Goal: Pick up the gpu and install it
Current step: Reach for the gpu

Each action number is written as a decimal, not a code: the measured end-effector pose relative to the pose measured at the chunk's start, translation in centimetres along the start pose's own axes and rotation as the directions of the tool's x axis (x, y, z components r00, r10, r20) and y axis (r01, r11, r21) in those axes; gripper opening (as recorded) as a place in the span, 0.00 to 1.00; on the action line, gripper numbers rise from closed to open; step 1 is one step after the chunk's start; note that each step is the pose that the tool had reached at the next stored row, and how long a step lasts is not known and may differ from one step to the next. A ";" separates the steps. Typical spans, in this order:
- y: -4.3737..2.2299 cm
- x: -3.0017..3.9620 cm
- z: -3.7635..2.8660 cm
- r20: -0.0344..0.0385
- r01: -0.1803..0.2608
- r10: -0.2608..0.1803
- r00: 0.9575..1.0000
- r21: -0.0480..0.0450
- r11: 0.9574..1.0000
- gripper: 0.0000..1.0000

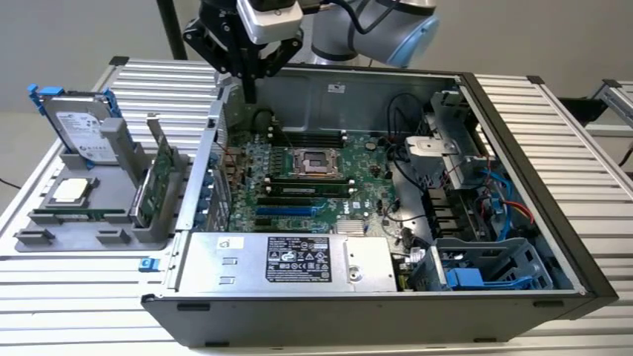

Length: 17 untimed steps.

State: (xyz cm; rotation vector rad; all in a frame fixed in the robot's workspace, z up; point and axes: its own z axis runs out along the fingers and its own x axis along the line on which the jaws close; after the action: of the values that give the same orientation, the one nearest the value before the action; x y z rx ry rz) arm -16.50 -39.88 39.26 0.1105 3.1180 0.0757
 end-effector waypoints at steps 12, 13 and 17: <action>-0.06 0.86 -0.02 0.000 0.000 0.000 1.000 0.000 1.000 0.00; -0.06 0.87 -0.02 0.000 0.000 0.000 1.000 0.000 1.000 0.00; -0.06 0.89 -0.02 0.000 0.000 0.000 1.000 0.000 1.000 0.00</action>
State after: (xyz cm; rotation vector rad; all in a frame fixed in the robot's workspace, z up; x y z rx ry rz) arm -17.39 -39.88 39.26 0.1104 3.1180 0.0757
